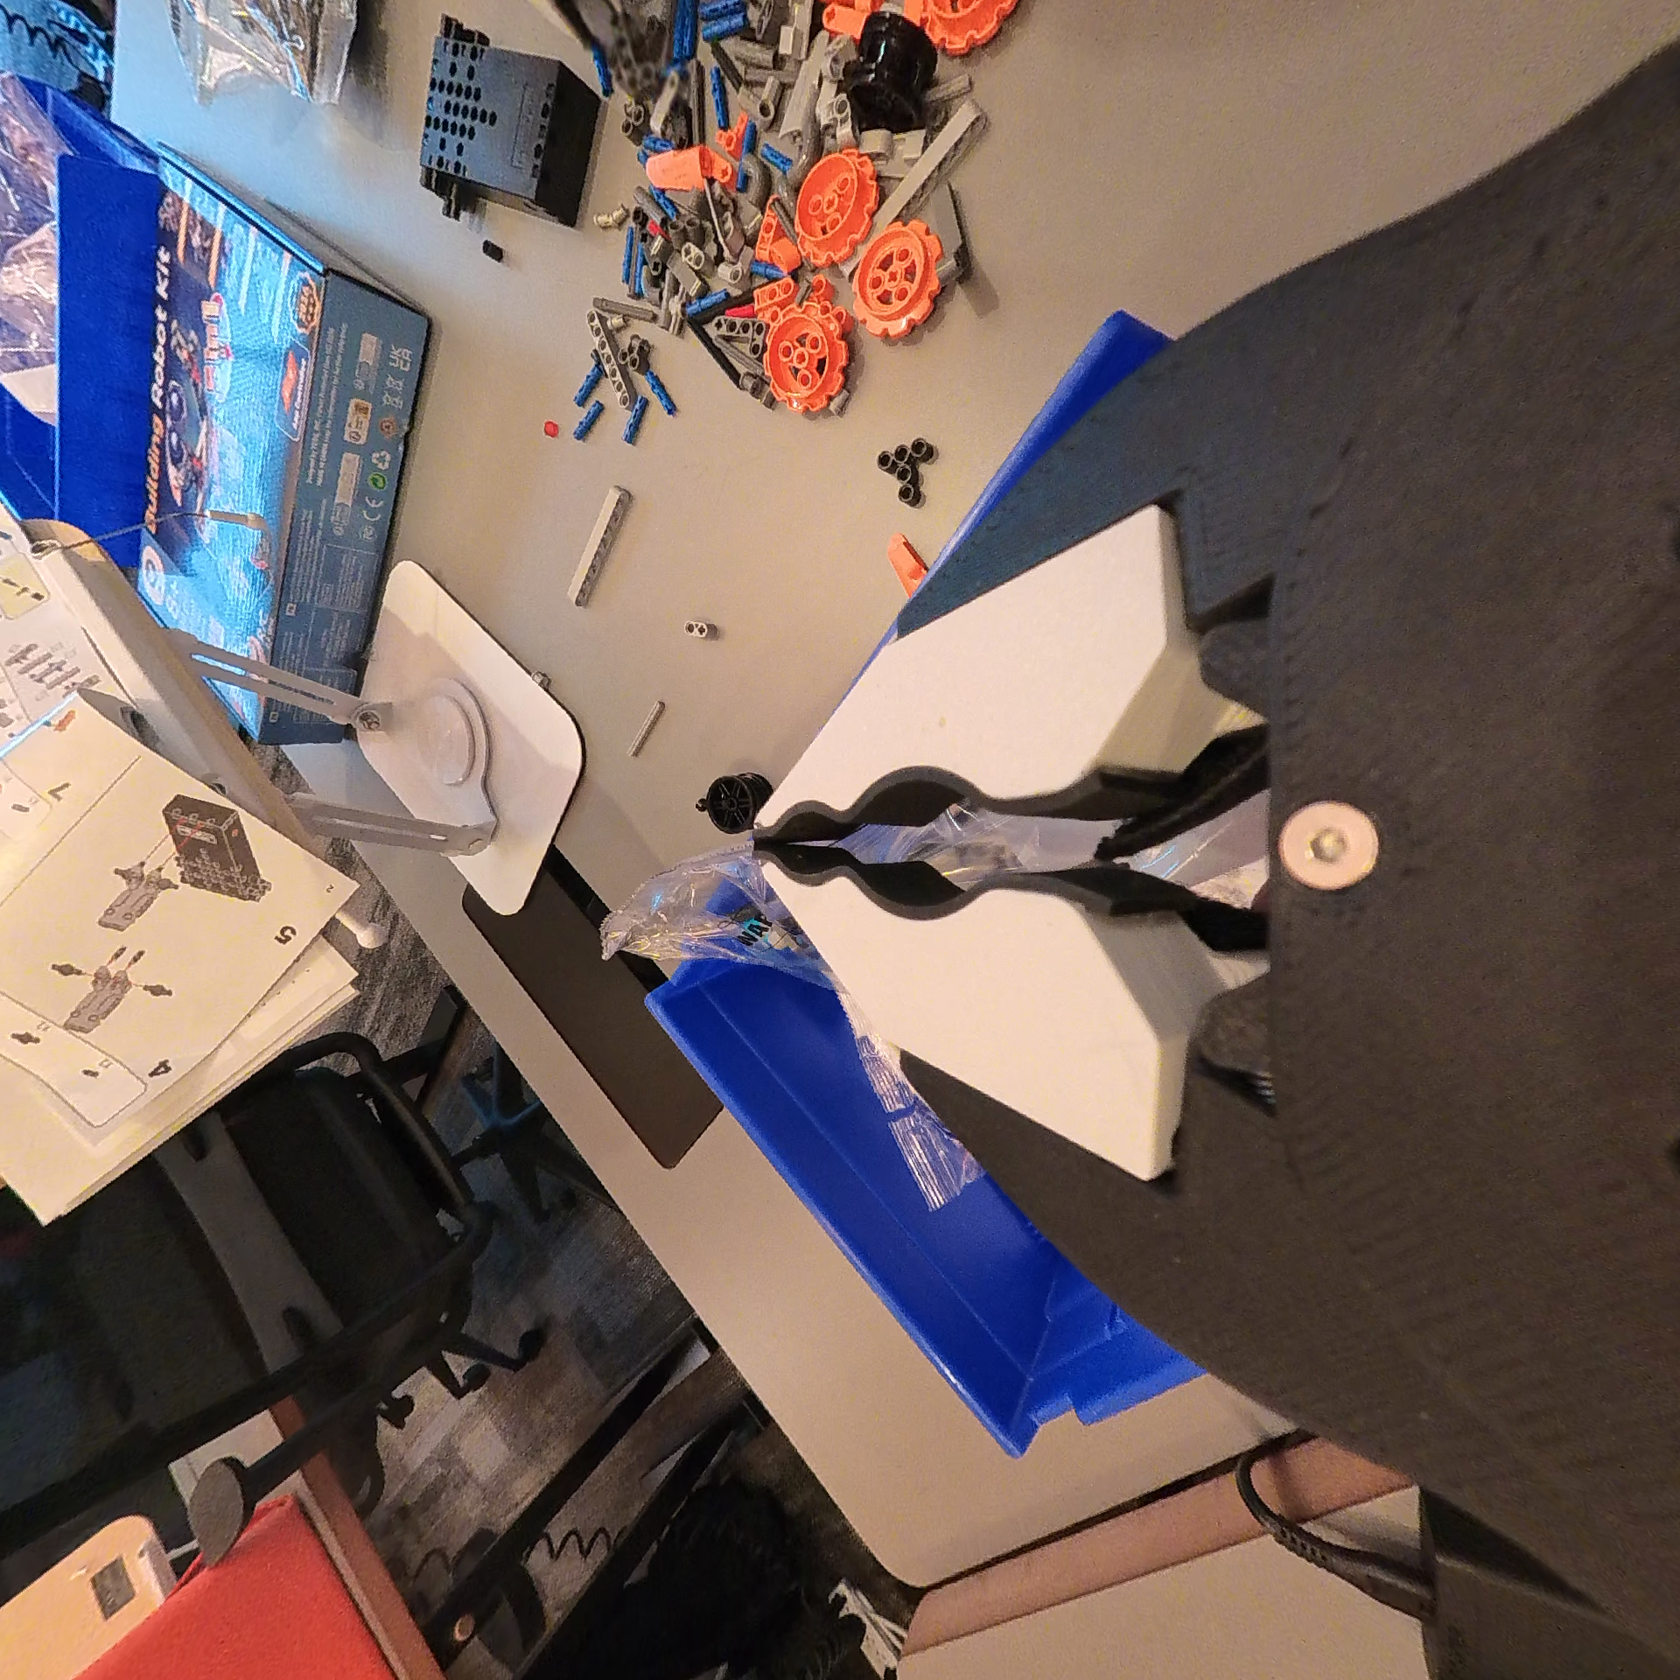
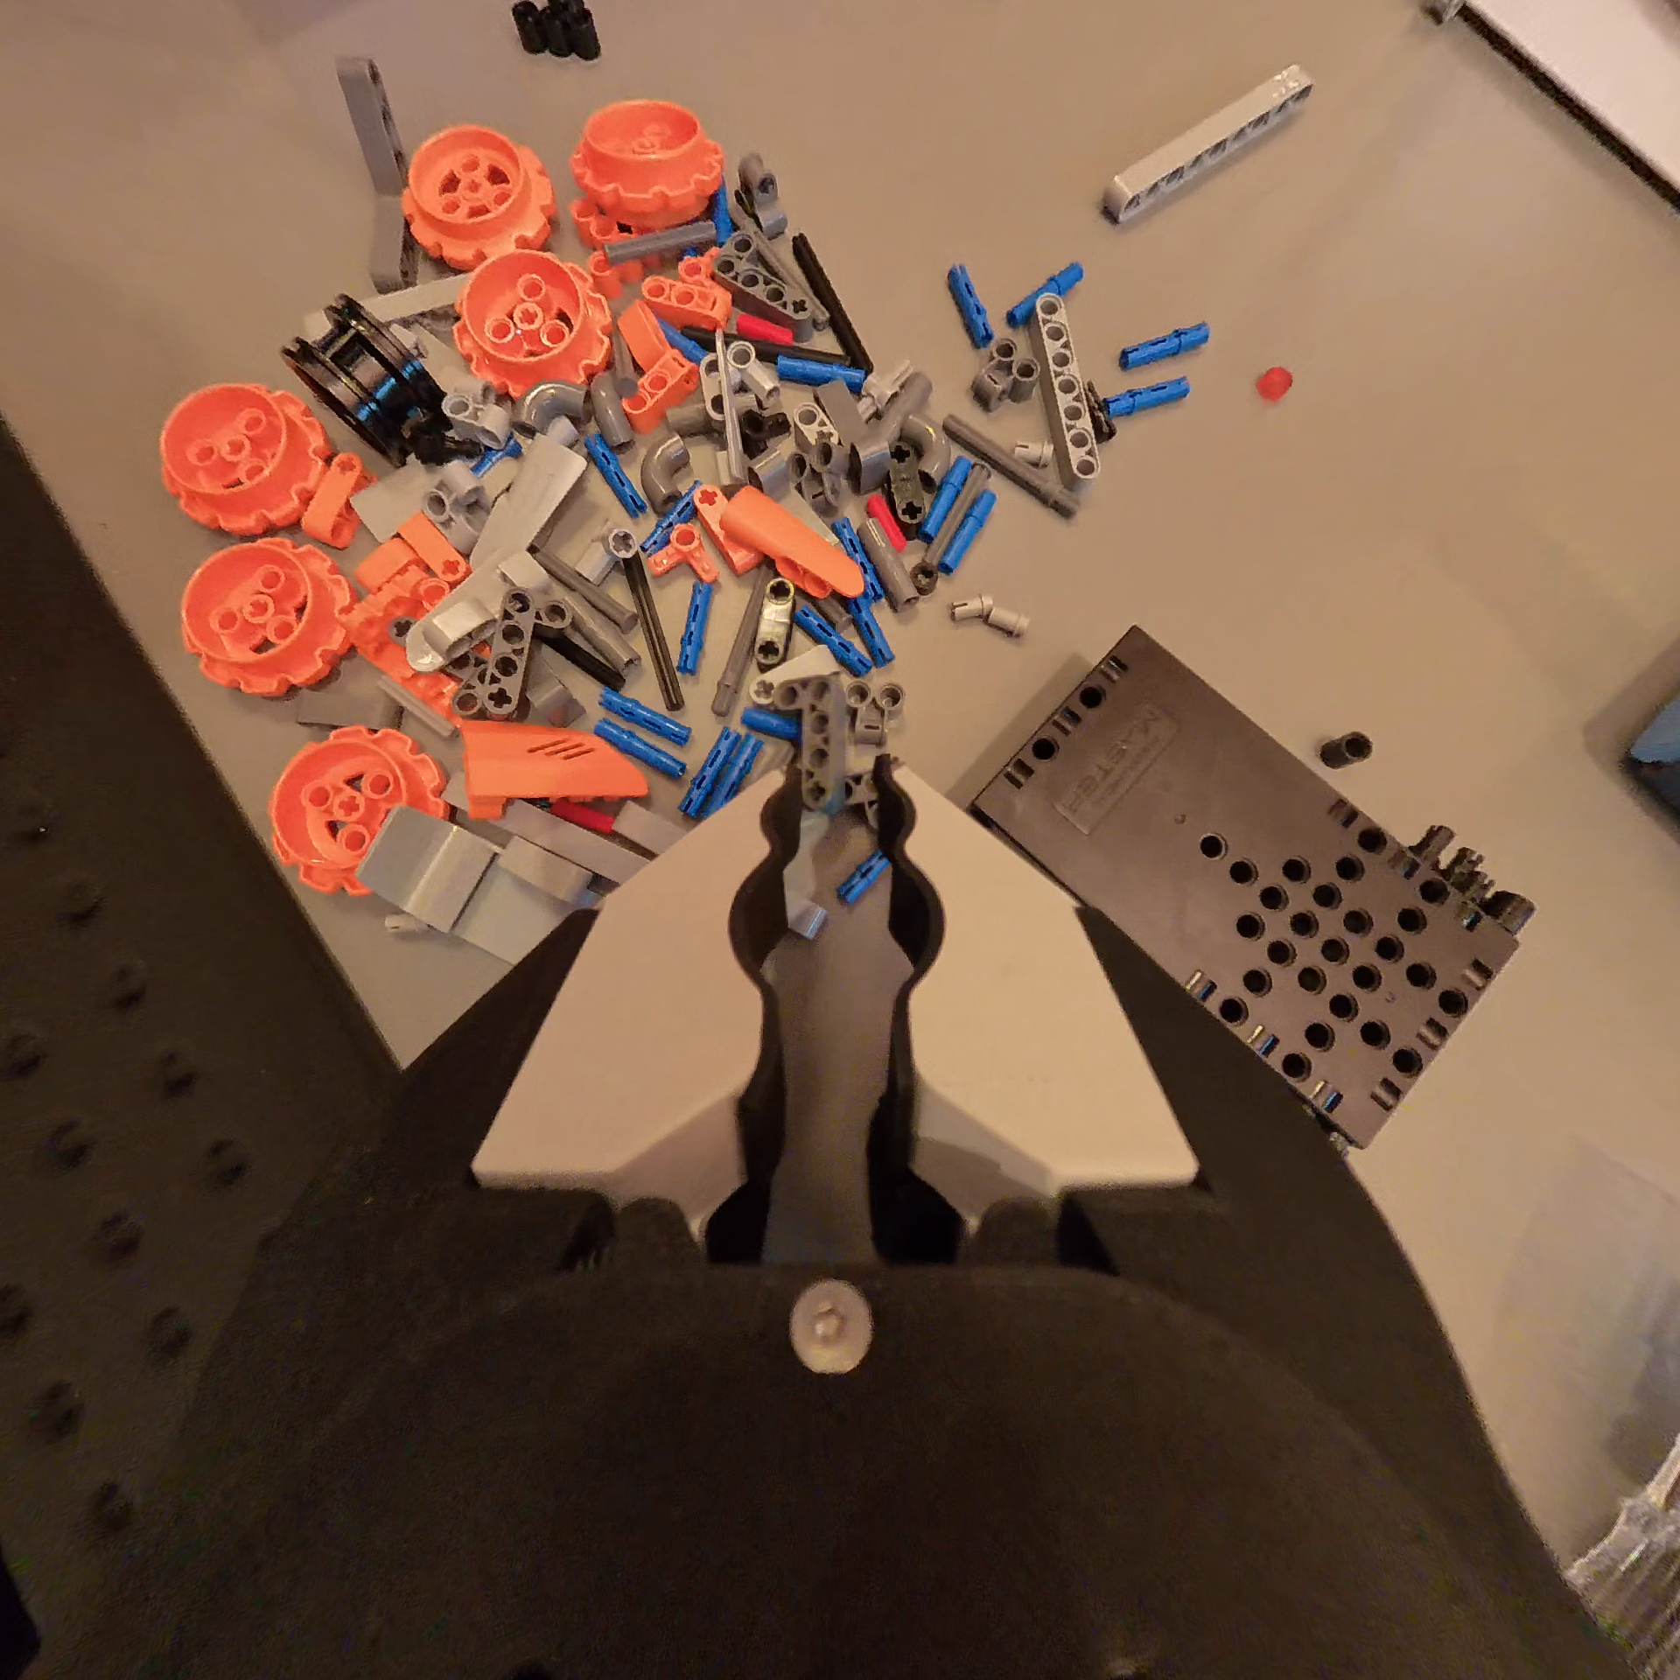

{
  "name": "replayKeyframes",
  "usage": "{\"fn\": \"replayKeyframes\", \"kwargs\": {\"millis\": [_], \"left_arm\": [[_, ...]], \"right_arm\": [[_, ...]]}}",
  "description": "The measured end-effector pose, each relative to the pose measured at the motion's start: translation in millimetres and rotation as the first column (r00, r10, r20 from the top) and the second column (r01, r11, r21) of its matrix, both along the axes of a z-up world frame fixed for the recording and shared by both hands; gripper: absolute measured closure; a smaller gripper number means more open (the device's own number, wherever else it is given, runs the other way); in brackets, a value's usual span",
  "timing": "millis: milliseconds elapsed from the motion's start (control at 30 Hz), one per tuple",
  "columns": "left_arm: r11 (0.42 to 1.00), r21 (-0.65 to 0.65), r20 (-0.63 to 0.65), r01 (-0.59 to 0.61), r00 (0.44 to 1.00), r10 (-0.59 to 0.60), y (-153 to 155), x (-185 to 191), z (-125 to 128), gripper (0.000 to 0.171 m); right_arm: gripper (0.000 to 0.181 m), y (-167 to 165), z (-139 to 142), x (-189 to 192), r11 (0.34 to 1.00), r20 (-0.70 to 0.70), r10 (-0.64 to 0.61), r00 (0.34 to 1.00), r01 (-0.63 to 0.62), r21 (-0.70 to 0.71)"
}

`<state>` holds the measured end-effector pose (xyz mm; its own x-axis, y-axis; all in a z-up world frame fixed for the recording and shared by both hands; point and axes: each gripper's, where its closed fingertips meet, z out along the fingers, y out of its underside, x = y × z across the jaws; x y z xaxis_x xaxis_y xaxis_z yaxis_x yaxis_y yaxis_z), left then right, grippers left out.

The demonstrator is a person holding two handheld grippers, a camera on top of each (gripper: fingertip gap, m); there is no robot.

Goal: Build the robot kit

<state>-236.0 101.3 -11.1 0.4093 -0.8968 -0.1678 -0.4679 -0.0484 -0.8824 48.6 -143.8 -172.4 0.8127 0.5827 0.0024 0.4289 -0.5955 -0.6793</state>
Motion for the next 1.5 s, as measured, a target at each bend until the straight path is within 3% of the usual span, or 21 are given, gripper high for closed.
{"fn": "replayKeyframes", "kwargs": {"millis": [100, 333, 567, 800, 1200, 1333, 1500], "left_arm": [[1.000, 0.000, -0.004, 0.001, 1.000, -0.001, -0.8, 1.1, -0.4, 0.171], [1.000, 0.008, 0.000, 0.002, 1.000, -0.002, -1.2, 3.3, 1.6, 0.171], [1.000, 0.009, 0.010, 0.008, 1.000, -0.008, -1.6, 4.6, 1.0, 0.171], [1.000, 0.003, 0.028, 0.017, 0.999, -0.017, -0.4, 6.0, -0.9, 0.171], [1.000, 0.001, 0.053, 0.010, 0.999, -0.010, 3.5, 2.8, -0.2, 0.171], [1.000, 0.000, 0.057, 0.009, 0.998, -0.009, 3.8, 2.1, -0.1, 0.171], [1.000, -0.002, 0.057, 0.013, 0.998, -0.013, 3.2, 3.0, -0.7, 0.171]], "right_arm": [[0.152, -0.6, 5.4, -4.1, 1.000, -0.015, 0.014, 1.000, -0.014, 0.020], [0.158, -9.4, 8.5, -36.5, 0.989, -0.058, 0.148, 0.987, -0.147, 0.016], [0.160, -6.7, -7.5, -64.0, 0.975, -0.052, 0.216, 0.975, -0.218, -0.038], [0.172, -3.6, -17.7, -67.7, 0.971, -0.048, 0.218, 0.975, -0.221, -0.088], [0.175, 0.0, -15.5, -49.9, 0.983, -0.017, 0.163, 0.986, -0.164, -0.079], [0.159, 1.5, -6.0, -50.0, 0.985, -0.035, 0.162, 0.986, -0.163, -0.055], [0.153, -5.8, 2.0, -75.8, 0.964, -0.090, 0.256, 0.962, -0.261, -0.045]]}}
